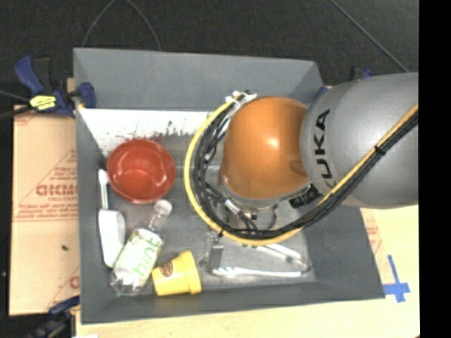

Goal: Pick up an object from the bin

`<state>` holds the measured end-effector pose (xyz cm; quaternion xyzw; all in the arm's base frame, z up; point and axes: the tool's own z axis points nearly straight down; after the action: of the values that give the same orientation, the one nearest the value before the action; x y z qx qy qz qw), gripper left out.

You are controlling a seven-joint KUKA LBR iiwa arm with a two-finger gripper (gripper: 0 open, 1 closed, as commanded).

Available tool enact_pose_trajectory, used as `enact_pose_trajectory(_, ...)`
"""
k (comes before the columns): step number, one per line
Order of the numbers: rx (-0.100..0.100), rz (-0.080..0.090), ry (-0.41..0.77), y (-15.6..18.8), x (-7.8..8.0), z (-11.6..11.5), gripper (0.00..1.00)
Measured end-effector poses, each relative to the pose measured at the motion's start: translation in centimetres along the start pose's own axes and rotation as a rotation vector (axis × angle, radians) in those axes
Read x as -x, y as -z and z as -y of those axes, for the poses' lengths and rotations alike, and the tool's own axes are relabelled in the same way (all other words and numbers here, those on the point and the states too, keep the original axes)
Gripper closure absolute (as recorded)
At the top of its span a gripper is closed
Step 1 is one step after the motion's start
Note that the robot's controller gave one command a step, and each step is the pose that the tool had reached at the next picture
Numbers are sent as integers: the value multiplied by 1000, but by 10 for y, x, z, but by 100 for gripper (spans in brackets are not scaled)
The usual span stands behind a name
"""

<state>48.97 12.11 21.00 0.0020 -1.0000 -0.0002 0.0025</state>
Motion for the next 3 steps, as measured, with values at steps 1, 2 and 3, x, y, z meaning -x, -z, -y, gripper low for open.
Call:
enact_pose_trajectory(1, 1, 7, -4, 3, 2, 1, 0)
enact_pose_trajectory(2, -2, 24, 369, -112, -3, -67, 0)
enact_pose_trajectory(3, -1, 15, 442, -59, 20, -112, 0)
